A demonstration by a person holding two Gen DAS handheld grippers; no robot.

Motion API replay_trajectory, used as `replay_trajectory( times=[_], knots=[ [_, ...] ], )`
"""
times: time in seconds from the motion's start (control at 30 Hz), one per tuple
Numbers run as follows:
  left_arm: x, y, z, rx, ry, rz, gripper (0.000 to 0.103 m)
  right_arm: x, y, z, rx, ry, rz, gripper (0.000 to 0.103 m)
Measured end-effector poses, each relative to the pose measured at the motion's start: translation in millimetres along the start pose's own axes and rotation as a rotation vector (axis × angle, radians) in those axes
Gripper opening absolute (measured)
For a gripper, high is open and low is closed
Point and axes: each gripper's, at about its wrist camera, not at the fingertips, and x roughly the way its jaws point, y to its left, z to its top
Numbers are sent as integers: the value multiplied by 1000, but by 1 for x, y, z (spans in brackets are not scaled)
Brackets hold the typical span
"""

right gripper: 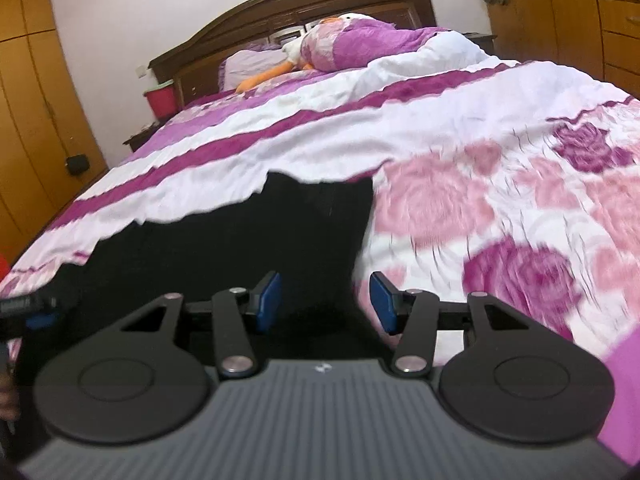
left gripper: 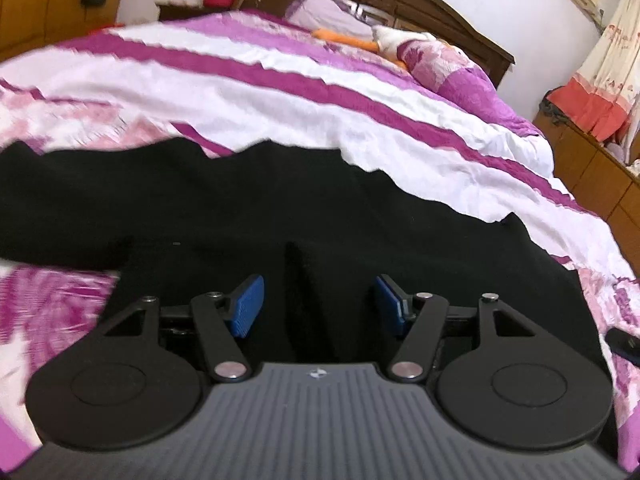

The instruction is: Fold small clothes

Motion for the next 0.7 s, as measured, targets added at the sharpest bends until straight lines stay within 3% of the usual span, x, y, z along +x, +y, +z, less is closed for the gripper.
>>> replay_trajectory(
  times=[0.2, 0.3, 0.37, 0.43, 0.47, 0.53, 0.63, 0.7],
  knots=[
    [19, -5, 3, 13, 10, -25, 63, 70, -5, 24, 5, 29, -78, 52],
    [24, -9, 4, 29, 15, -44, 47, 89, -11, 29, 57, 19, -53, 52],
    [26, -11, 4, 36, 17, -51, 28, 97, -10, 32, 67, 5, -41, 52],
    [27, -15, 5, 46, 13, -61, 14, 101, -8, 32, 52, 0, -28, 26],
    [26, -18, 6, 60, -2, -64, 13, 102, -6, 32, 34, -2, -18, 12],
    [20, -24, 10, 103, -59, -69, 13, 93, -3, 32, 20, -63, -33, 11],
    [15, -37, 19, 159, -145, -82, 12, 70, 1, 33, -8, -224, -99, 9],
    [24, -46, 25, 200, -160, -57, 12, 68, 2, 33, -33, -262, -166, 8]
  ],
)
